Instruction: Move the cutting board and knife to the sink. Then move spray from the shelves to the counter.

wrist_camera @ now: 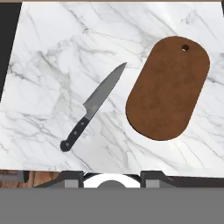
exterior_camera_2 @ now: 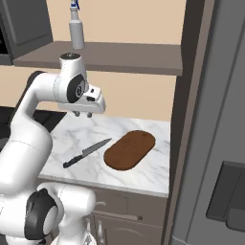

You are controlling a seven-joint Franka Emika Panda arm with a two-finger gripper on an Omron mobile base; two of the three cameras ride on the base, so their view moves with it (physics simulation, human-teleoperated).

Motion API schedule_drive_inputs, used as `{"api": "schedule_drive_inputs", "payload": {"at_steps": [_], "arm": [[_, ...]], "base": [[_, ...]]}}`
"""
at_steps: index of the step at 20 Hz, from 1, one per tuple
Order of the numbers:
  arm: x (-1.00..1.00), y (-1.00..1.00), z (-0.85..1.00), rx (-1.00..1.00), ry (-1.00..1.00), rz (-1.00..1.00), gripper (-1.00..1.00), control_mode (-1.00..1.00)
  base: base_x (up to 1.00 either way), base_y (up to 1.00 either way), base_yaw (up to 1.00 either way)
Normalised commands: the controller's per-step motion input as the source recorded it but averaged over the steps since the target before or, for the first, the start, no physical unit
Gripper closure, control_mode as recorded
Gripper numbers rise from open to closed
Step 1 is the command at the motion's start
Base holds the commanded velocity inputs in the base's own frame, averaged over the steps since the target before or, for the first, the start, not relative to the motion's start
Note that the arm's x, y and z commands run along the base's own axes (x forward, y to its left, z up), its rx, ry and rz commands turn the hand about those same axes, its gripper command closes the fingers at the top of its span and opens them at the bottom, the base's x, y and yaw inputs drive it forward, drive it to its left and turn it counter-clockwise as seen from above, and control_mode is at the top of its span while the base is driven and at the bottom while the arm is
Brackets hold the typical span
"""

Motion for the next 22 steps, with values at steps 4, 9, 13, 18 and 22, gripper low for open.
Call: {"api": "schedule_drive_inputs", "payload": {"at_steps": [4,9,13,18,22], "arm": [[0.01,-0.15,-0.36,-0.01,0.03,0.0,-1.0,-1.0],[0.25,-0.23,-1.0,-0.14,0.0,-0.06,-1.0,-1.0],[0.72,-0.41,-1.0,-0.07,-0.01,-0.07,-1.0,-1.0],[1.0,-0.13,-0.7,0.0,-0.08,0.0,-1.0,-1.0],[1.0,-0.03,-0.35,0.0,-0.02,0.0,-1.0,-1.0]], "base": [[0.0,0.0,0.0],[0.0,0.0,0.0],[0.0,0.0,0.0],[0.0,0.0,0.0],[0.0,0.0,0.0]]}}
